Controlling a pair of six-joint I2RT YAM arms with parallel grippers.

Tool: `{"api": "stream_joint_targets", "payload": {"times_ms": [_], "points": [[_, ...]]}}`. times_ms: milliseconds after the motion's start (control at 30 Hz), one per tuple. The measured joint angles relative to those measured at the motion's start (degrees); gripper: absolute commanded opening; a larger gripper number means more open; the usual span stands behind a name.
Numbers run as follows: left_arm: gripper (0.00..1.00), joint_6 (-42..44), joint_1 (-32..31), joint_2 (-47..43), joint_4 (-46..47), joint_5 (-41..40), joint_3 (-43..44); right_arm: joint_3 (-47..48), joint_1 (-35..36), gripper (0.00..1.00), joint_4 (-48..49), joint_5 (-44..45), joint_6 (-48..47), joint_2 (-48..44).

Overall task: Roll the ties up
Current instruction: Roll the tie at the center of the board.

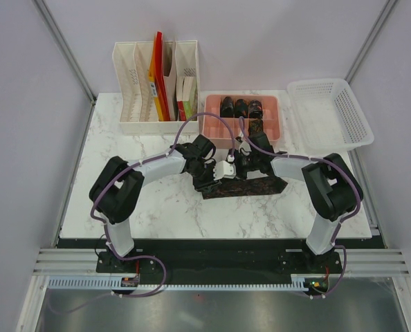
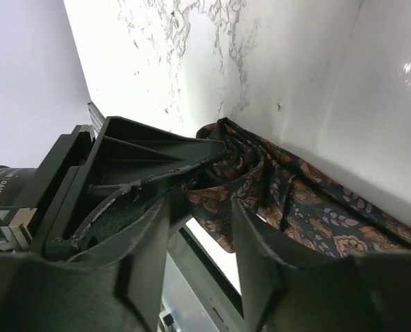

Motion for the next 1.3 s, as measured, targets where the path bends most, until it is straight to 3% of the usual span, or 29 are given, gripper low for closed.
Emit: {"api": "stream_joint_targets", "payload": {"times_ms": [167,467,567,600,700,967,1300], "points": [[0.31,0.0,0.0,0.1,-0.2,0.0,0.2,-1.6,0.0,0.51,0.8,0.0,0.3,-0.9],[0.33,0.0,0.0,0.3,-0.7,0.1,0.6,-2.8,1.5,0.39,2.3,0.8,0.3,-0.5],[0.35,0.0,0.0,0.3,-0.7,0.1,0.6,-2.8,2.0,0.26,3.2,1.1,0.3,0.5],[0.36,0.0,0.0,0.3,-0.7,0.1,0.6,-2.8,2.0,0.16,3.5,1.1,0.4,0.9],[0.41,0.0,0.0,0.3,-0.7,0.1,0.7,-2.8,2.0,0.00,3.7,0.9,1.0,1.7],[0.62,0.0,0.5,0.0,-0.9,1.8,0.6,-2.8,0.3,0.00,1.7,1.2,-1.5,1.9],[0.77,-1.9,2.2,-4.3,-2.4,5.2,0.6,-2.6,-1.3,0.00,-0.8,2.3,-4.9,4.3]]}}
